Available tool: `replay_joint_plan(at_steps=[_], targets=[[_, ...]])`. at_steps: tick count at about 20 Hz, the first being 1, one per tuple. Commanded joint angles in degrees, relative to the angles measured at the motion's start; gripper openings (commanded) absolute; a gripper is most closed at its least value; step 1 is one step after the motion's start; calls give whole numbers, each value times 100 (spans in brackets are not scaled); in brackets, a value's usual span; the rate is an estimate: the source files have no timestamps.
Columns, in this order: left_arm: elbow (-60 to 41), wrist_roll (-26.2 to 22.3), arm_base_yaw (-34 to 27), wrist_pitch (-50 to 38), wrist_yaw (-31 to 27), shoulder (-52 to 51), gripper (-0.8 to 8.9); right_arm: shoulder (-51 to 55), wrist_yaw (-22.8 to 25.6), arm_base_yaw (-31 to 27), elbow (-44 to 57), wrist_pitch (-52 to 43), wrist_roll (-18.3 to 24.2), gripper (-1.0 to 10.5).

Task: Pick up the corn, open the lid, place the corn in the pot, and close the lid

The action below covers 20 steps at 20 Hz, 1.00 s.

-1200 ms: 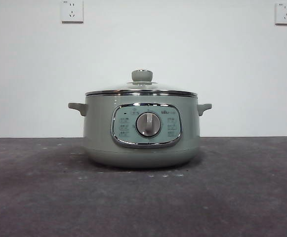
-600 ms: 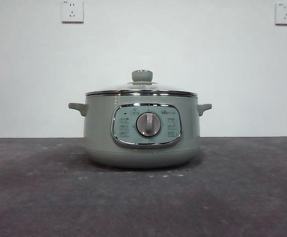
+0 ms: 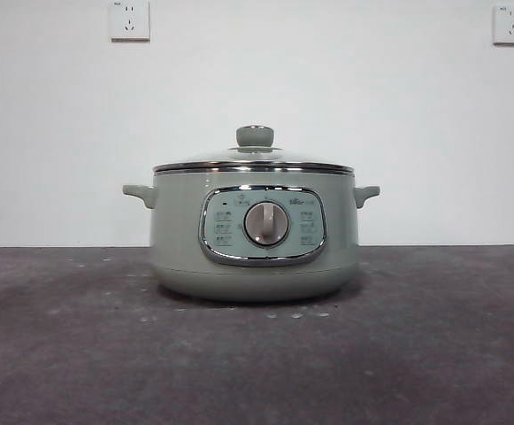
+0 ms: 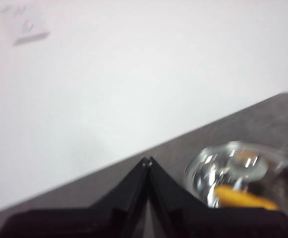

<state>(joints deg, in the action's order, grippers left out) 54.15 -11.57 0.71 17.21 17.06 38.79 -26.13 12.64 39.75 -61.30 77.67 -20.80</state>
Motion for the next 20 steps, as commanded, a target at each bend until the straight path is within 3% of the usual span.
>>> replay_joint_plan(at_steps=[1, 4, 9, 14, 20], targets=[[-1558, -68, -203, -492, -280, -907, -3, 9, 33, 7, 46, 146, -42, 1], [-3130, -46, -271, -1106, -385, -1956, -3, 9, 262, 4, 46, 146, -42, 1], [-4551, 326, -293, -1117, -710, -3097, -3, 9, 282, 7, 46, 146, -42, 1], [-5316, 726, -293, -1069, -813, -3799, -3, 7, 282, 7, 46, 146, -42, 1], [-5370, 957, -293, -824, -772, -3842, -3, 4, 282, 7, 46, 146, -42, 1]])
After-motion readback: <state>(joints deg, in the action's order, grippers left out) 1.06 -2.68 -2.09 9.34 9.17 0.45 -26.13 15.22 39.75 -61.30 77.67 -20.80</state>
